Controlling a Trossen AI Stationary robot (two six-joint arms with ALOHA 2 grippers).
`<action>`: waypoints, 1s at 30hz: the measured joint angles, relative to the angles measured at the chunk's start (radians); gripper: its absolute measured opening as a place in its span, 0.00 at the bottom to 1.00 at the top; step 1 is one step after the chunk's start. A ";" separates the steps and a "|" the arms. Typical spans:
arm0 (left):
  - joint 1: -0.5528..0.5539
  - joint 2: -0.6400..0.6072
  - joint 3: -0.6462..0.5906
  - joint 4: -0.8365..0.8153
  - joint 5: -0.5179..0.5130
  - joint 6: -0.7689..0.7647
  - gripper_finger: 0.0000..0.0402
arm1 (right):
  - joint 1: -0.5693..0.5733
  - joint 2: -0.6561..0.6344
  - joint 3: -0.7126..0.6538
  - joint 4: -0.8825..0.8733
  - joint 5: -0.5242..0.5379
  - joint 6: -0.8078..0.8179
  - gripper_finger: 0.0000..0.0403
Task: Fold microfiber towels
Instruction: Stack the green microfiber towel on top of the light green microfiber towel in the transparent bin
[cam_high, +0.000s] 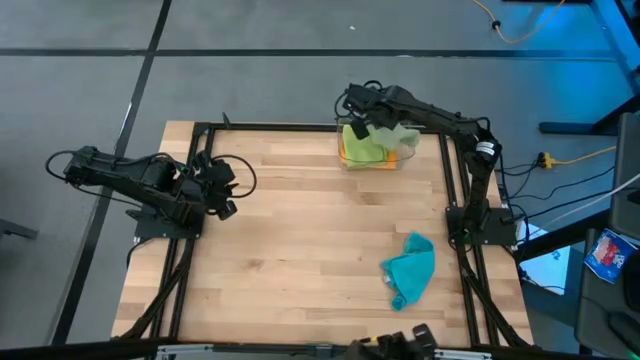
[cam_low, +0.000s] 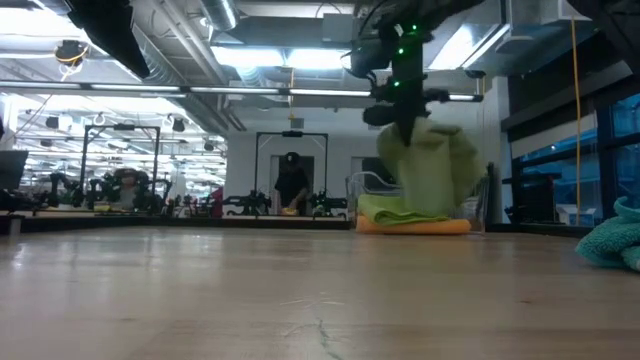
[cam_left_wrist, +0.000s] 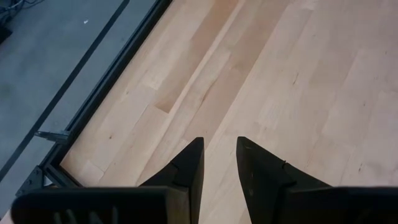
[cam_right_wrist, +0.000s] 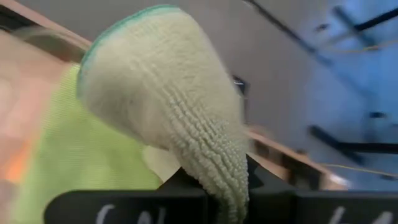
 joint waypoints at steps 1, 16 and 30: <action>0.000 0.000 0.000 0.000 0.000 0.000 0.22 | 0.000 0.000 -0.016 0.039 -0.031 0.000 0.04; 0.000 0.000 0.000 0.000 0.000 0.000 0.22 | 0.000 0.001 -0.216 0.458 -0.396 0.000 0.24; 0.000 0.000 0.000 -0.001 0.008 0.000 0.22 | 0.000 -0.001 -0.219 0.492 -0.668 -0.026 0.45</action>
